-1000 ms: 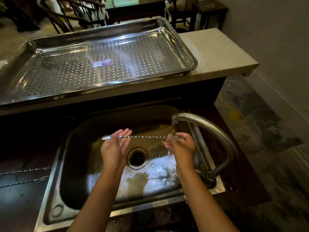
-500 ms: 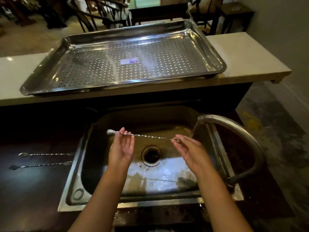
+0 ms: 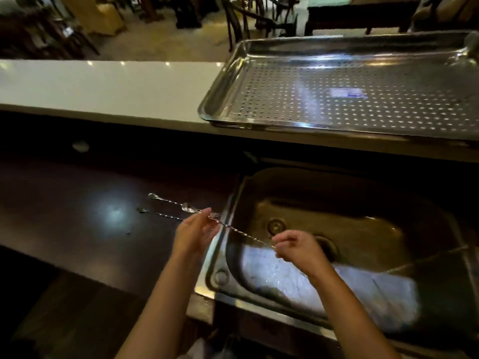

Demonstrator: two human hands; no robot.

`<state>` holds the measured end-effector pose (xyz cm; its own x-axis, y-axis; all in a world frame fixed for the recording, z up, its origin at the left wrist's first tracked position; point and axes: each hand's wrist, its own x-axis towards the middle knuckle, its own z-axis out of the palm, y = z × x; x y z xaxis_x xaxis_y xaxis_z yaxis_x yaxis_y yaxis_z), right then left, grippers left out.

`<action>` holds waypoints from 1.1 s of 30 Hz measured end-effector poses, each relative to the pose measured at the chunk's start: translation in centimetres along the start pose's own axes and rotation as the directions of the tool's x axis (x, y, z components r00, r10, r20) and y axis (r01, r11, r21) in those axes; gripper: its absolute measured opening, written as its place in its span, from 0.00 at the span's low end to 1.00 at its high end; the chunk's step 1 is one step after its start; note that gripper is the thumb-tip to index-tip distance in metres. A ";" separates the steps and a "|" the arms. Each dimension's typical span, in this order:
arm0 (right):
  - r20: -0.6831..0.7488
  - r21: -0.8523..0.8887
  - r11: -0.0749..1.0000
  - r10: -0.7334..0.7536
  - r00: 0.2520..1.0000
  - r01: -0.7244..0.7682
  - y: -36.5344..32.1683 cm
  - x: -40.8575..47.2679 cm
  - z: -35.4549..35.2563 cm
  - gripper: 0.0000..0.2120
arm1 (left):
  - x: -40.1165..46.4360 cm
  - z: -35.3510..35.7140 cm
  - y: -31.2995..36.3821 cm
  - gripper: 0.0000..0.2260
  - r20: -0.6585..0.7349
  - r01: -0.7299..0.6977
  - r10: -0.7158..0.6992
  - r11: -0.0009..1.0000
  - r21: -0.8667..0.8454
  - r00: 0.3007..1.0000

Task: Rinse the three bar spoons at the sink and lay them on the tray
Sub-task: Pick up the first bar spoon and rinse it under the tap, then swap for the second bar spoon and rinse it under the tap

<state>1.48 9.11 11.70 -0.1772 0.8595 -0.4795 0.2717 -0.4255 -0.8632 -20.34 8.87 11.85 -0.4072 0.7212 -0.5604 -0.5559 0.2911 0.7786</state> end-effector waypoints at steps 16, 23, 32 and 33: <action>0.109 -0.517 0.834 -0.158 0.981 0.192 -0.9 5.9 16.7 0.04 | 7.5 -15.1 4.9 0.04 -0.285 0.094 -0.071 0.993 0.070 0.956; 0.081 -0.818 0.514 -0.345 0.935 0.260 1.7 6.6 19.8 0.04 | 9.4 -17.7 4.1 0.06 -0.315 0.151 -0.123 0.986 0.067 0.941; 0.043 -0.841 0.475 -0.415 0.909 0.257 2.2 7.1 20.7 0.03 | 11.3 -18.2 4.2 0.09 -0.355 0.190 -0.076 0.936 0.297 0.932; 0.048 -0.843 0.475 -0.404 0.914 0.254 2.1 7.2 20.9 0.03 | 11.6 -18.2 4.3 0.09 -0.365 0.198 -0.061 0.915 0.351 0.929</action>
<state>-18.99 8.51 3.12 -0.3166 0.9436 -0.0971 0.8812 0.2547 -0.3984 -40.64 6.98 3.54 -0.6088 0.4230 -0.6712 -0.3350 0.6299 0.7007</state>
